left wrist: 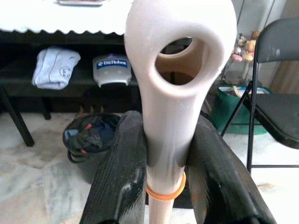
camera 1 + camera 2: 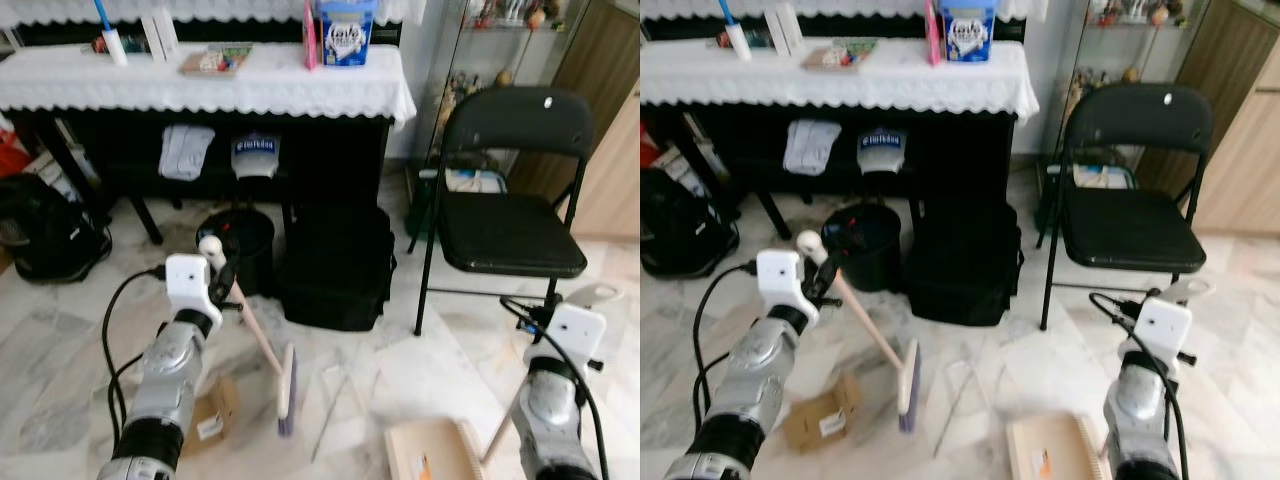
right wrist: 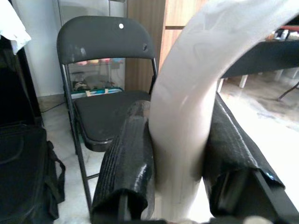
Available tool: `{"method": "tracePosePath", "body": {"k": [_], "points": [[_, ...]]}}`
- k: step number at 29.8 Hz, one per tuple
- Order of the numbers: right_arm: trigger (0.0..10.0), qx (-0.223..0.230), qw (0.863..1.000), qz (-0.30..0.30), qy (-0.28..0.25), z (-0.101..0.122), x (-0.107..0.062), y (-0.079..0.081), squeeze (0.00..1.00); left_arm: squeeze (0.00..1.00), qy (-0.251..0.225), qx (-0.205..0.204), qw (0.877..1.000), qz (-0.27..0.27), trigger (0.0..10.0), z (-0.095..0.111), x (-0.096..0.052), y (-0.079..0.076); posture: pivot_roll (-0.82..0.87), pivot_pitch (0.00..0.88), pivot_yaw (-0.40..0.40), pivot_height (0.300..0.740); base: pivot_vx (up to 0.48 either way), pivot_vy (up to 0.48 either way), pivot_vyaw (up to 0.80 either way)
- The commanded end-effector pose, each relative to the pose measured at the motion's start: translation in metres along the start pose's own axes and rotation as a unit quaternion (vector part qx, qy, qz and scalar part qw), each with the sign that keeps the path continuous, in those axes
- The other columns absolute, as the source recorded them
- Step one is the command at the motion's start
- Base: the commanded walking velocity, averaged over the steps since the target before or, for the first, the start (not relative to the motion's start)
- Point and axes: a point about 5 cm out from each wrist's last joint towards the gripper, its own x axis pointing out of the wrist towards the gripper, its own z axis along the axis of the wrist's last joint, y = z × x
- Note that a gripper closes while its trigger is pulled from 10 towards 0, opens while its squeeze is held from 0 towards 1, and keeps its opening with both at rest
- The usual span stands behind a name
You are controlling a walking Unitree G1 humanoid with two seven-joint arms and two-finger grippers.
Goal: Sweep floor
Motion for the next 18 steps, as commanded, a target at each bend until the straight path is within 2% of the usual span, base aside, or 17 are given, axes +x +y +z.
{"method": "tracePosePath", "body": {"k": [1, 18], "points": [[10.0, 0.005, 1.000, -0.005, -0.017, 0.0076, 0.0046, -0.0014, 0.00, 0.00, -0.018, 0.006, 1.000, -0.002, 10.0, 0.0079, 0.0041, 0.0001, -0.05, 0.000, 0.050, 0.740, 0.000, 0.000, 0.00], [10.0, 0.005, 1.000, -0.004, -0.019, 0.0070, 0.0033, 0.0009, 0.00, 0.00, -0.020, 0.008, 1.000, 0.004, 10.0, 0.0112, 0.0074, 0.0048, -0.06, 0.000, 0.059, 0.740, 0.000, 0.000, 0.00]]}}
